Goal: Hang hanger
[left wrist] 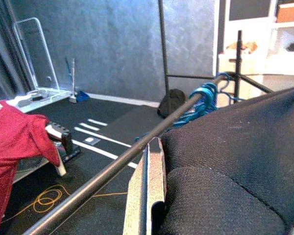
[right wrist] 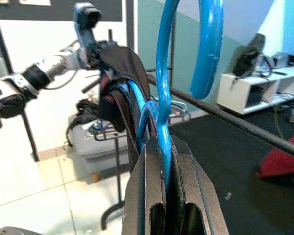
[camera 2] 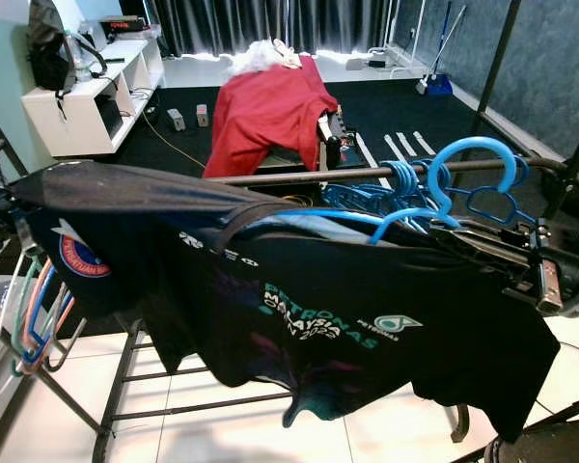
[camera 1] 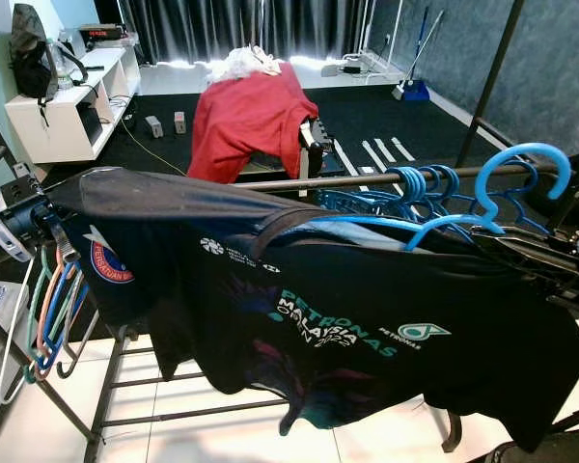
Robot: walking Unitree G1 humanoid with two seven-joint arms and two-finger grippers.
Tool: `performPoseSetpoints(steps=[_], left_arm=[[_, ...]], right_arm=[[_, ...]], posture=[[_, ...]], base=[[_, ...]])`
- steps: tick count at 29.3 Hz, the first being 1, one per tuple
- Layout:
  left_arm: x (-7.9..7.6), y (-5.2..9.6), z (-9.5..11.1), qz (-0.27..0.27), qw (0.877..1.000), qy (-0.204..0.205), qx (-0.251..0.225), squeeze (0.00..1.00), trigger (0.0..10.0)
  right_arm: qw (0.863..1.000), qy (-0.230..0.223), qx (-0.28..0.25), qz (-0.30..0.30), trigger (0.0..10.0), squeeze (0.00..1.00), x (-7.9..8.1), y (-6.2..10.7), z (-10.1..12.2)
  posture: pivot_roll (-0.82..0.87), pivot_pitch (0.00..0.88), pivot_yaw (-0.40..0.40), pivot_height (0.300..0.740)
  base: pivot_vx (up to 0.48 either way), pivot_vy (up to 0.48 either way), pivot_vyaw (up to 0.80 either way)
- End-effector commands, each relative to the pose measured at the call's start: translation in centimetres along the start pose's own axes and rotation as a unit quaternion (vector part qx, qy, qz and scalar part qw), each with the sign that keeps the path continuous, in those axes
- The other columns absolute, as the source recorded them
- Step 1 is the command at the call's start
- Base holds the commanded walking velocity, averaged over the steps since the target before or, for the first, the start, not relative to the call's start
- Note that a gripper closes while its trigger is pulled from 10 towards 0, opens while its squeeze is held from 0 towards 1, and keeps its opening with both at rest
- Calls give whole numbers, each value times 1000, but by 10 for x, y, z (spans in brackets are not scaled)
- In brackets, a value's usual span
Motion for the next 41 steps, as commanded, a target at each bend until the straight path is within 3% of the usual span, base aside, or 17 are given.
performPoseSetpoints(steps=[1,3,4,6,7,11,15,24,26,27,30,31,32,34,37,39,41], left_arm=[[4,-4,-6,27,1000,8,-6,0,2275],[4,-4,-6,27,1000,8,-6,0,2275],[5,-14,-18,50,999,17,8,0,3922],[5,-14,-18,50,999,17,8,0,3922],[8,-22,-32,85,995,34,29,0,9647],[13,-31,-60,152,983,63,85,0,10000],[21,-31,-74,214,967,83,106,0,10000],[28,-26,-79,255,954,87,132,0,10000],[7,-35,-82,181,969,101,132,0,10000],[-18,-45,-84,102,980,116,127,0,10000],[-18,-45,-84,102,980,116,127,0,10000],[-56,-58,-87,3,983,144,113,0,10000],[-56,-58,-87,3,983,144,113,0,10000],[-138,-83,-86,-160,960,225,52,0,10000],[-138,-83,-86,-160,960,225,52,0,10000],[-172,-100,-77,-204,938,280,-6,0,10000],[-179,-104,-75,-217,931,293,-15,0,10000]], right_arm=[[999,-4,-1,34,0,0,8,-8,1],[999,-4,-1,34,0,0,8,-8,1],[998,-7,-12,58,0,0,12,-15,2],[998,-7,-12,58,0,0,12,-15,2],[996,-3,-32,78,0,0,16,-20,9],[993,13,-64,102,0,0,20,-24,24],[992,17,-45,113,0,0,23,-27,23],[995,41,-49,73,0,0,15,-22,30],[994,74,-80,21,0,0,4,-23,38],[990,84,-109,-13,0,0,-3,-29,41],[990,84,-109,-13,0,0,-3,-29,41],[983,80,-155,-60,0,0,-14,-39,41],[983,80,-155,-60,0,0,-14,-39,41],[959,-1,-242,-147,0,0,-29,-72,19],[959,-1,-242,-147,0,0,-29,-72,19],[946,-97,-262,-164,0,0,-22,-107,-17],[937,-137,-273,-167,0,0,-18,-120,-28]], posture=[[-86,24,25,740],[-86,24,25,740],[-88,30,21,740],[-88,30,21,740],[-88,32,24,740],[-88,32,24,740],[-85,33,21,740],[-85,33,21,740],[-85,29,25,740],[-85,29,25,740],[-85,29,25,740],[-86,23,27,740],[-86,23,27,740],[-86,23,27,740],[-86,23,27,740],[-88,14,24,740],[-88,14,24,740]], base=[[0,0,0],[0,0,0],[0,0,0],[0,0,0],[0,0,0],[0,0,0],[0,0,0],[0,0,0],[0,0,0],[0,0,0],[0,0,0],[0,0,0],[0,0,0],[0,0,0],[0,0,0],[0,0,0],[0,0,0]])
Point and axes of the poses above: a point about 5 cm out from each wrist's last joint towards the gripper, its own y axis pointing back from the gripper into the wrist, its own z axis along the axis of the wrist's last joint, x = y × z, the point moved 1 cm from there along -y, pointing out of the wrist towards the gripper, and after that the axes turned 5 degrees about y, right-handed, at the moved point
